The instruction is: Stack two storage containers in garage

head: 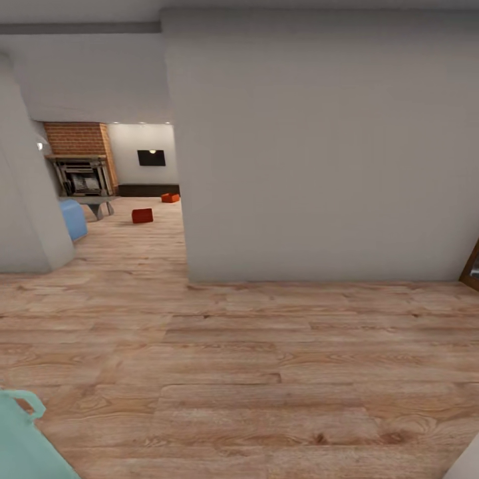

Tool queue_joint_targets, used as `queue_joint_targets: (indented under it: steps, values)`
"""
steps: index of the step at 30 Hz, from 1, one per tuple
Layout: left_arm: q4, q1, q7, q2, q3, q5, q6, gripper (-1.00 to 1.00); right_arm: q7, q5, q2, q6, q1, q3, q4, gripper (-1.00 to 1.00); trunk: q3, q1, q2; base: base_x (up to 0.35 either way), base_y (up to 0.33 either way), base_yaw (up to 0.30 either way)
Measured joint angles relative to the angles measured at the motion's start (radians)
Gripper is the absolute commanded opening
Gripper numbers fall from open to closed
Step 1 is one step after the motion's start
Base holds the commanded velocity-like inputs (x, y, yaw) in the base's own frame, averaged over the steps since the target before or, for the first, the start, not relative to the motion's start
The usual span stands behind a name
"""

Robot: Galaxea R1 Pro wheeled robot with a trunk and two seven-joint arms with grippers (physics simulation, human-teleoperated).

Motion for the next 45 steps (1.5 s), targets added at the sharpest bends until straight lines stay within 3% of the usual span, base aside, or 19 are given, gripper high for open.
queue_joint_targets:
  steps: [15,29,45]
  values:
    - [0.000,0.000,0.000,0.000,0.000,0.000,0.000,1.00,0.000,-0.003,0.000,0.000,0.000,0.000,0.000,1.00,0.000,0.000,0.000,0.321,0.000,0.008]
    - [0.000,0.000,0.000,-0.001,0.000,0.000,0.000,1.00,0.000,-0.004,0.000,0.000,0.000,0.000,0.000,1.00,0.000,0.000,0.000,0.321,0.000,0.214]
    - [0.000,0.000,0.000,-0.001,0.000,0.000,0.000,1.00,0.000,-0.009,-0.002,0.000,0.000,0.000,0.000,1.00,0.000,0.000,0.000,0.321,0.000,0.016]
